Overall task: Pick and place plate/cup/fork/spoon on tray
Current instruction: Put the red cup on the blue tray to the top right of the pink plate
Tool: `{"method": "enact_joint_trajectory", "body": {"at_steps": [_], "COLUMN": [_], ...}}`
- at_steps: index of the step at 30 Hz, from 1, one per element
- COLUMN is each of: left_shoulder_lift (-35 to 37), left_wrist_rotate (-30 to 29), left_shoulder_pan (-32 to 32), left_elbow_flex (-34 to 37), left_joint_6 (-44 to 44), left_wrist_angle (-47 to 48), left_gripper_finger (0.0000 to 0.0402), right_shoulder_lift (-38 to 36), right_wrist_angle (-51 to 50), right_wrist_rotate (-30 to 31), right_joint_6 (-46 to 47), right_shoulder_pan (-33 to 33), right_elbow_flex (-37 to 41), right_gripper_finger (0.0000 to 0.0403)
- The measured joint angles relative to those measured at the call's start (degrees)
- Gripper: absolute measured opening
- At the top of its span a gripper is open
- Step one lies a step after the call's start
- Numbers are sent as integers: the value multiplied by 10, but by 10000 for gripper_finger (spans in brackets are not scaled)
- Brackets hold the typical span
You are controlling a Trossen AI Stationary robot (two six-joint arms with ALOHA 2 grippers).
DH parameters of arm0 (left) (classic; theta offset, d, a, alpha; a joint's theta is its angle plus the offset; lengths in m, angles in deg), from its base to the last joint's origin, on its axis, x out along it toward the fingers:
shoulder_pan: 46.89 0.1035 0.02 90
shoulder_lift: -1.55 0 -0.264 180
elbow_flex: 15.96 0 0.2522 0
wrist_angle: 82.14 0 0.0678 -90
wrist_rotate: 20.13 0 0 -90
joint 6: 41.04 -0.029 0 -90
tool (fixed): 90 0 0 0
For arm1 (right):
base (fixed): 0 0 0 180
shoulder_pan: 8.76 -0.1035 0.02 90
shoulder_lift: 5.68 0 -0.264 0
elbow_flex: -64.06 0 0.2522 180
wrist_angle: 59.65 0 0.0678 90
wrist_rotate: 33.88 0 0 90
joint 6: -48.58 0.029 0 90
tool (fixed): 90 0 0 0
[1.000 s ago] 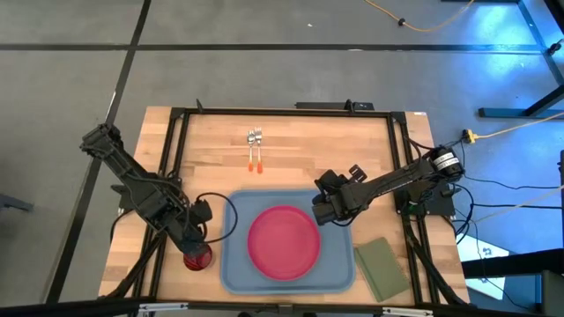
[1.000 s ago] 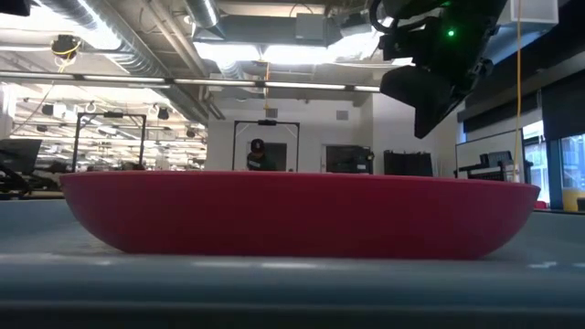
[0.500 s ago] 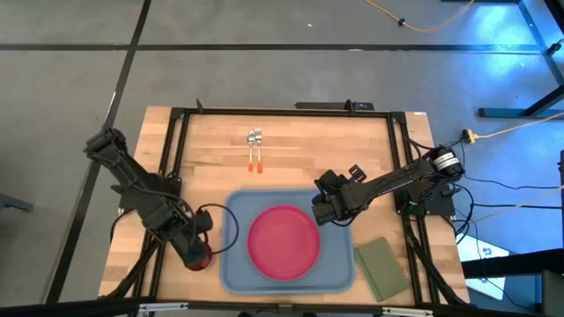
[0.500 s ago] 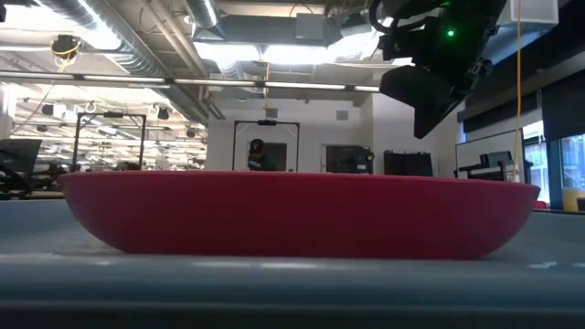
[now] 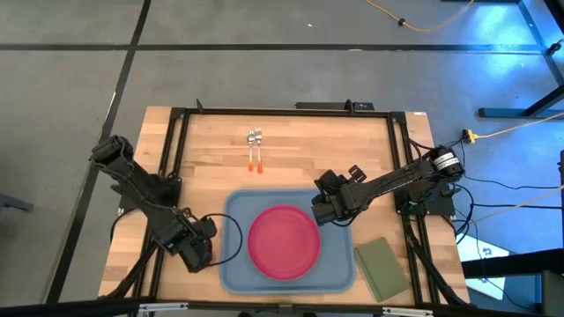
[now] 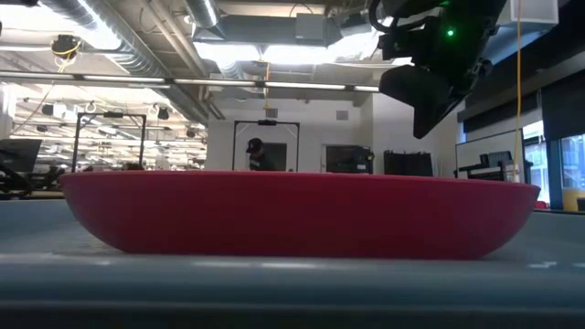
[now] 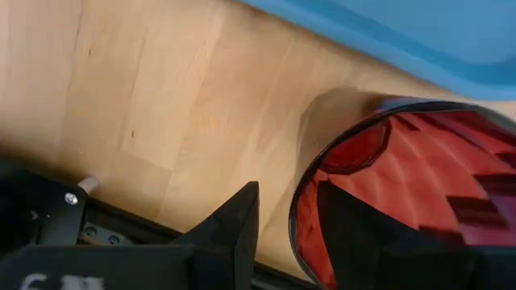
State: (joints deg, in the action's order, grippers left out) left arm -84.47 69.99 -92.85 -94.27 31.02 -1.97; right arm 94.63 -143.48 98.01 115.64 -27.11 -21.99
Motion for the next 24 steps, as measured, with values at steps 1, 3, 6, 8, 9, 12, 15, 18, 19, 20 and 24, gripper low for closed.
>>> {"method": "enact_joint_trajectory", "body": {"at_steps": [1, 3, 6, 8, 9, 12, 15, 18, 19, 20, 24], "left_shoulder_lift": [-5, -18, -34, -42, -45, -48, -48, -48, -47, -47, -44], "left_wrist_rotate": [0, 0, -6, -7, -6, 10, 51, 75, 80, 82, 102], "left_shoulder_pan": [0, 0, 0, 0, 1, 7, 17, 24, 26, 29, 44], "left_elbow_flex": [0, 0, 0, 0, 0, 0, 0, 0, 0, -1, -1], "left_joint_6": [-5, -5, -6, -6, -6, -8, -20, -30, -34, -37, -41], "left_wrist_angle": [0, 0, 0, 0, 0, 0, 0, 4, 6, 5, 5], "left_gripper_finger": [120, 120, 120, 120, 120, 115, 91, 41, 23, 13, 6], "right_shoulder_lift": [0, 0, 0, 0, 0, 0, 0, 0, 0, 0, 0], "right_wrist_angle": [0, 0, 0, 0, 0, 0, 2, 7, 8, 10, 12], "right_wrist_rotate": [0, 0, -1, -1, -1, -1, -1, -1, -1, -1, -1], "right_joint_6": [0, 0, 0, 0, 0, 0, 0, 0, 0, 0, 0], "right_shoulder_pan": [0, 0, 0, 0, 0, 0, 0, 0, 0, 0, 0], "right_elbow_flex": [0, 0, 0, 0, 0, 0, 0, 0, 0, 0, 0], "right_gripper_finger": [33, 33, 33, 33, 33, 33, 33, 33, 33, 33, 33]}}
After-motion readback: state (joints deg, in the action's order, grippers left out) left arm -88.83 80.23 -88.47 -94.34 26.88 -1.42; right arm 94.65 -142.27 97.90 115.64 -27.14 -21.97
